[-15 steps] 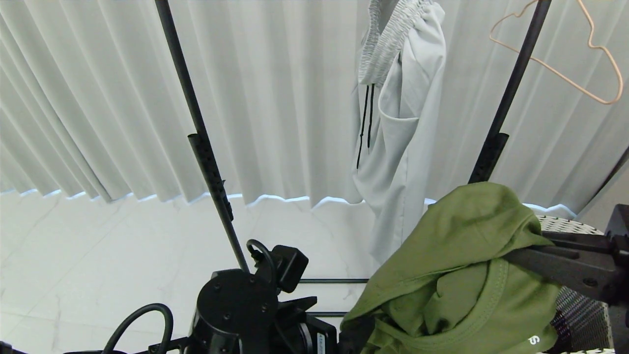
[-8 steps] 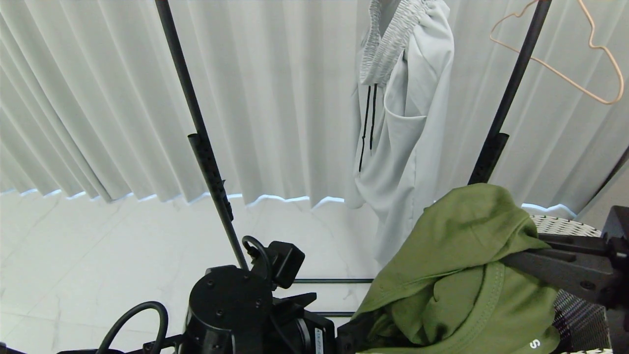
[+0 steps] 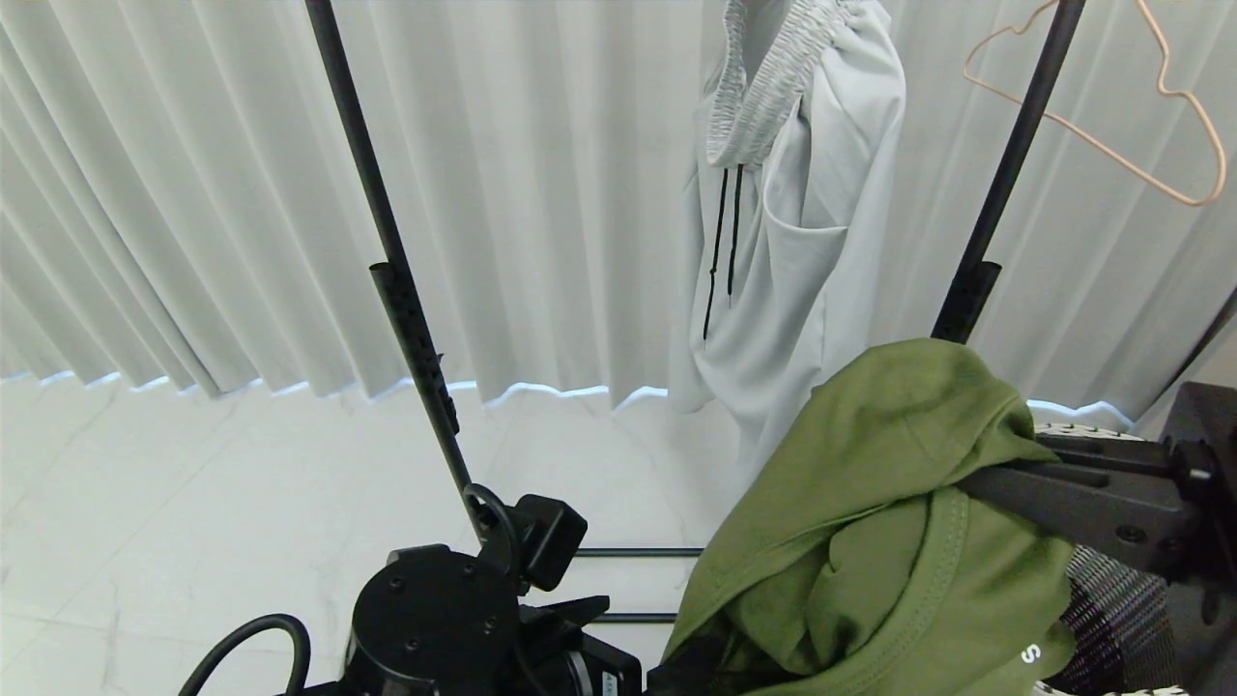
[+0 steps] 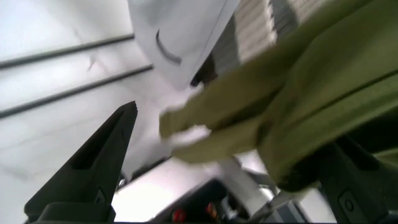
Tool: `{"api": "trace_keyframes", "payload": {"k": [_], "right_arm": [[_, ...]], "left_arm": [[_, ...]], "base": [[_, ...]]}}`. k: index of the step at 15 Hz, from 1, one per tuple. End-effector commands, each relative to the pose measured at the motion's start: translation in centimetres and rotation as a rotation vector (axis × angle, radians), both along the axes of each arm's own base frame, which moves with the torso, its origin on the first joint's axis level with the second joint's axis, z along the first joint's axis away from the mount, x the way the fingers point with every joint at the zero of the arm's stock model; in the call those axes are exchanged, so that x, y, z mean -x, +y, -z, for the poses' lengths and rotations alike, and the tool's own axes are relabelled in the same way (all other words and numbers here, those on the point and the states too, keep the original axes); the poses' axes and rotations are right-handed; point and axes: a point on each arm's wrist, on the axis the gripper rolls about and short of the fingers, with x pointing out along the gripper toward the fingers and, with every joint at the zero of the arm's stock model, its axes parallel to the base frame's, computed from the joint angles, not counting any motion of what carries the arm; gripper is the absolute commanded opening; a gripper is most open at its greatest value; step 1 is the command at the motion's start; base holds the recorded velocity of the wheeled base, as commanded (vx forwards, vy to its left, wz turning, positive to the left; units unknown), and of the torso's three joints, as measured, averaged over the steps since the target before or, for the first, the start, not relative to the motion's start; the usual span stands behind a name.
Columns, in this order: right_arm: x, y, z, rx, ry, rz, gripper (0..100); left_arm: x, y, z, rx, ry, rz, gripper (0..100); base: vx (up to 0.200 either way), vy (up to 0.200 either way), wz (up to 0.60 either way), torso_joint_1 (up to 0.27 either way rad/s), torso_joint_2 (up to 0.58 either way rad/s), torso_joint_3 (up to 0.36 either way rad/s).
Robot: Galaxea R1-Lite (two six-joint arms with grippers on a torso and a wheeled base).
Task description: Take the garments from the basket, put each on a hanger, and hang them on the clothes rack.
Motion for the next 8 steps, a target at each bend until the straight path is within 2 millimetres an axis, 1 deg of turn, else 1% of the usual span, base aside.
{"api": "trace_keyframes", "payload": {"k": [1,6,7,8], "right_arm": [[0.04,0.14,-0.07,-0.001,-0.001,-0.006,0],[0.46,0.34,-0.23,-0.015,0.011,-0.034,0],[0.46,0.34,-0.28,-0.016,0.01,-0.034,0],[0.48,0.3,-0.3,-0.017,0.009,-0.032,0]], "left_arm": [[0.28,0.47,0.66,-0.019,0.024,-0.007,100],[0.3,0.49,0.69,-0.006,0.041,-0.016,100],[0.3,0.48,0.67,-0.005,0.04,-0.016,0],[0.32,0.51,0.72,-0.008,0.042,-0.016,0]], "base": [[0.0,0.0,0.0,0.0,0.0,0.0],[0.0,0.0,0.0,0.0,0.0,0.0],[0.0,0.0,0.0,0.0,0.0,0.0],[0.0,0.0,0.0,0.0,0.0,0.0]]}}
